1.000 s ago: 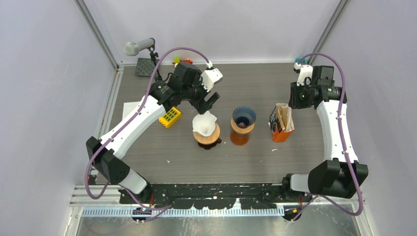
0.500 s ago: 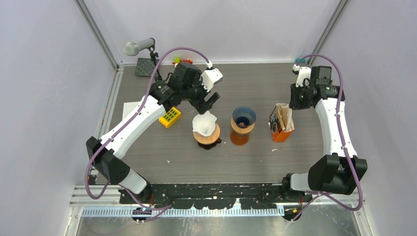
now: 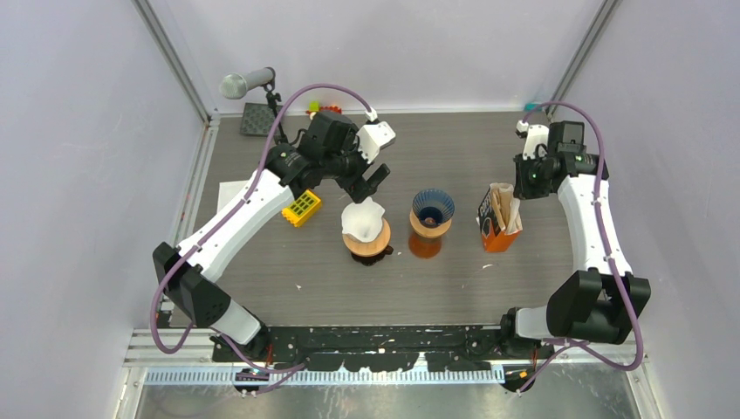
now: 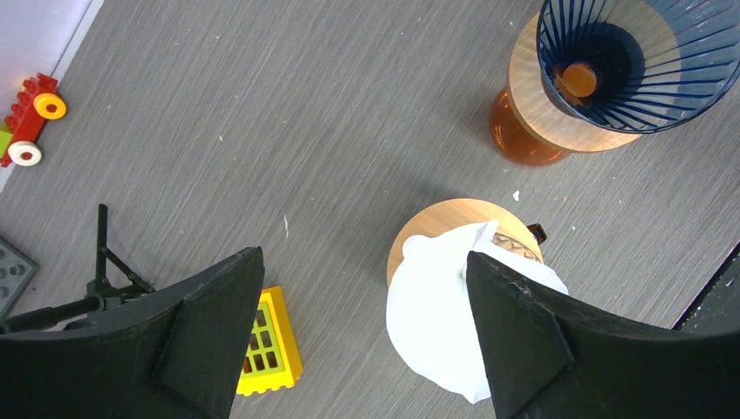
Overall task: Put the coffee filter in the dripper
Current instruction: Pick up the coffee filter from the coffee filter holder.
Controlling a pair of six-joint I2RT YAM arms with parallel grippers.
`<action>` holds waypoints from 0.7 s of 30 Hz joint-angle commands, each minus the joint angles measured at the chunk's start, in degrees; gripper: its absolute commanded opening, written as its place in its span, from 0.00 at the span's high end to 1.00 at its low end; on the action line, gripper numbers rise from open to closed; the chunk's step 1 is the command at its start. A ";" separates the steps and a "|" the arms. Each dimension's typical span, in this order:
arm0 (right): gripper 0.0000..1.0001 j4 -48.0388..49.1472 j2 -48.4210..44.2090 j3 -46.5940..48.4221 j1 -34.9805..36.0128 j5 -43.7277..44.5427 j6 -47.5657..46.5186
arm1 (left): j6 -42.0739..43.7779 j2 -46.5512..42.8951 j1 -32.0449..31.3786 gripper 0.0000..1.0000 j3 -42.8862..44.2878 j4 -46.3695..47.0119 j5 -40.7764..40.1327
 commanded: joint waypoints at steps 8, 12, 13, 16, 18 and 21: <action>1.00 -1.22 -2.01 5.63 -0.69 -0.55 0.17 | 0.25 0.06 0.24 0.12 1.28 0.34 0.77; 0.99 -2.82 -3.69 7.91 -0.73 1.08 -0.13 | 0.34 0.07 0.25 0.12 1.51 0.26 0.73; 0.99 -3.10 -3.95 8.24 -0.75 1.46 -0.25 | 0.39 -0.02 0.29 0.12 1.52 0.27 0.77; 0.99 -3.66 -4.66 8.83 -0.75 2.40 -0.54 | 0.34 -0.02 0.29 0.12 1.68 0.26 0.83; 0.99 -3.86 -5.09 9.08 -0.76 2.94 -0.73 | 0.41 -0.10 0.29 0.12 1.84 0.19 0.81; 0.99 -4.33 -5.68 10.31 -0.73 3.80 -0.99 | 0.34 -0.23 0.25 0.12 2.10 0.03 0.68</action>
